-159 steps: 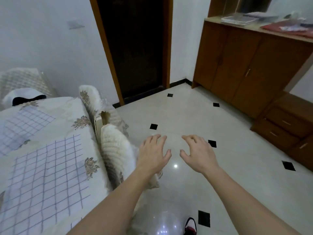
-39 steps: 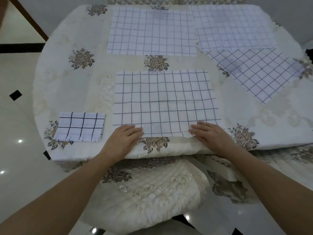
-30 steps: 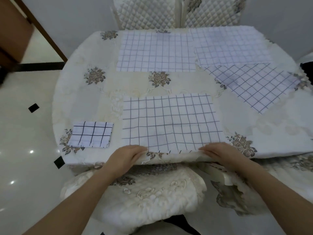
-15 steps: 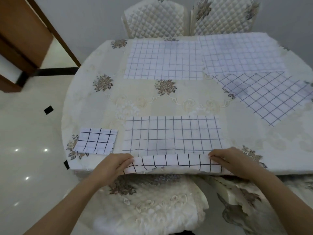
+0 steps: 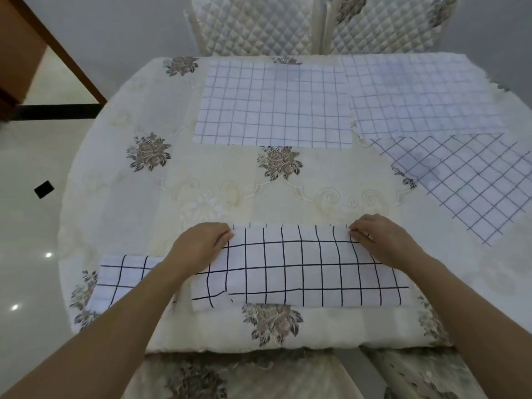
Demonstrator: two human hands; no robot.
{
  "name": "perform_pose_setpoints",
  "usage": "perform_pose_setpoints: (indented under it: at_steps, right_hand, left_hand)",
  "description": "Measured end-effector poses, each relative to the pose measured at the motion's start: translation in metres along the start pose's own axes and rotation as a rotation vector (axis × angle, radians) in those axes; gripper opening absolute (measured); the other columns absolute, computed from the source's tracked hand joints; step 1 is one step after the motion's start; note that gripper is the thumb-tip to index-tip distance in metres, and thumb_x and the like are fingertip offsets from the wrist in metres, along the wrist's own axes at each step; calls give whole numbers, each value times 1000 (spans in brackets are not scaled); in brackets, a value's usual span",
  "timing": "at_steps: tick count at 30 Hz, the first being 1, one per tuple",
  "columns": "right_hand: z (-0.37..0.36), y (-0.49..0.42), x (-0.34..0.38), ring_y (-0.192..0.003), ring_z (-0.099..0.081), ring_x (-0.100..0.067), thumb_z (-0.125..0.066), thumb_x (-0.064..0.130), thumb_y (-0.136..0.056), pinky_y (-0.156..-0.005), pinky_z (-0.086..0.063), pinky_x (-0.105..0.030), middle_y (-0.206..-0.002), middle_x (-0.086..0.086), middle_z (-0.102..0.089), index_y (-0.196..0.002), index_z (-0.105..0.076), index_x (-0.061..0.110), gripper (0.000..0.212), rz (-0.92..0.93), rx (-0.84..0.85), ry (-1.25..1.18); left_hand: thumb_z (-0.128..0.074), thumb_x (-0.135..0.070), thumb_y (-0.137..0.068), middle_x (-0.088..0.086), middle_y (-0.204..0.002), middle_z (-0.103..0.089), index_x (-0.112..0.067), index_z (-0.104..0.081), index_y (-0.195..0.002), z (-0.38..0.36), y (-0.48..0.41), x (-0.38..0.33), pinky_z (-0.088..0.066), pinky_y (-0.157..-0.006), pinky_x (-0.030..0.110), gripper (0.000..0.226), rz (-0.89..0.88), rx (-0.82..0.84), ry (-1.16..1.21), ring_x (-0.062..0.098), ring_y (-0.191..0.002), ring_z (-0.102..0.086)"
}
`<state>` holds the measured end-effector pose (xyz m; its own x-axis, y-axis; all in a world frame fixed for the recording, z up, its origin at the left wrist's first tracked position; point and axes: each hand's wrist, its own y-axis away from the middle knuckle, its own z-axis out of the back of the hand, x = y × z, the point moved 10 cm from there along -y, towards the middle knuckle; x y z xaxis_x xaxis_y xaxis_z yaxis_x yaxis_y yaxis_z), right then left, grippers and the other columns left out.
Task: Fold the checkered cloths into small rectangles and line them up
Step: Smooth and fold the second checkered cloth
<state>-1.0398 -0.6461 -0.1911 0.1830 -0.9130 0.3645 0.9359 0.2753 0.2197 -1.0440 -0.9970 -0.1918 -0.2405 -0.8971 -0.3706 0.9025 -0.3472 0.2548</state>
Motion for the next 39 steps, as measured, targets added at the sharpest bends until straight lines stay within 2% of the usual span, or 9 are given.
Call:
perform_pose_setpoints:
  at_steps: [6, 8, 11, 13, 16, 20, 25, 31, 39]
  right_hand:
    - [-2, -8, -11, -89, -54, -21, -69, 23, -92, -68, -46, -33, -94, 1, -61, -95, -70, 15, 9, -49, -163, -25]
    - [-1, -5, -12, -88, -56, -24, -68, 21, -92, -68, -49, -36, -94, -2, -62, -98, -70, 14, 10, -77, -228, 8]
    - [12, 10, 1, -88, -59, -35, -66, 13, -89, -75, -47, -42, -101, -13, -64, -106, -69, 7, 19, -126, -425, 116]
    - [11, 25, 28, -95, -58, -35, -65, 14, -90, -83, -46, -45, -110, -14, -63, -113, -67, 6, 25, -119, -485, 139]
    - [-14, 50, 77, -118, -55, -33, -59, 27, -95, -101, -45, -48, -128, -13, -59, -126, -62, 7, 37, 19, -406, 93]
    - [-65, 77, 123, -152, -20, -27, -46, 53, -100, -120, -25, -51, -162, -8, -29, -153, -37, 14, 67, 203, -156, 165]
    - [-91, 73, 127, -155, -1, -24, -31, 72, -97, -122, -18, -52, -168, -2, -3, -160, -7, 19, 86, 202, -18, 259]
    - [-110, 75, 93, -155, 5, -23, -14, 76, -95, -122, -17, -52, -168, -2, 5, -160, -1, 21, 86, 125, 77, 316]
    - [-111, 76, 93, -154, 6, -23, -12, 76, -95, -123, -14, -52, -168, -2, 7, -160, 3, 23, 85, 122, 75, 323]
  left_hand:
    - [-35, -39, -101, 2, -75, -55, -12, -58, -85, 5, -11, -3, -39, -54, 34, 39, -92, -253, -197, 26, -66, -51]
    - [-35, -39, -98, 4, -82, -58, -12, -60, -90, 8, -9, 0, -41, -57, 37, 38, -34, -302, -262, 29, -70, -53]
    - [-45, -35, -96, 9, -108, -61, -13, -62, -108, 21, 12, -6, -42, -76, 44, 31, 120, -438, -277, 32, -97, -55]
    - [-50, -32, -96, 10, -125, -57, -13, -61, -116, 21, 37, -26, -41, -91, 46, 30, 121, -485, -206, 32, -115, -52]
    - [-53, -33, -96, 9, -140, -53, -12, -61, -124, -1, 77, -55, -37, -108, 47, 36, -3, -422, -138, 28, -128, -49]
    - [-39, -47, -100, 6, -162, -27, -11, -40, -150, -43, 109, -62, -27, -118, 52, 62, -143, -226, -236, 22, -150, -25]
    - [-31, -50, -103, 6, -167, -8, -11, -14, -158, -63, 107, -37, -25, -119, 51, 70, -98, -113, -343, 20, -154, -9]
    - [-31, -49, -104, 7, -167, -4, -11, -9, -159, -73, 107, -26, -23, -121, 50, 70, -116, -97, -406, 22, -154, -6]
    - [-25, -38, -104, 5, -167, -7, -12, -8, -159, -74, 110, -14, -24, -120, 49, 63, -117, -86, -442, 22, -153, -11]
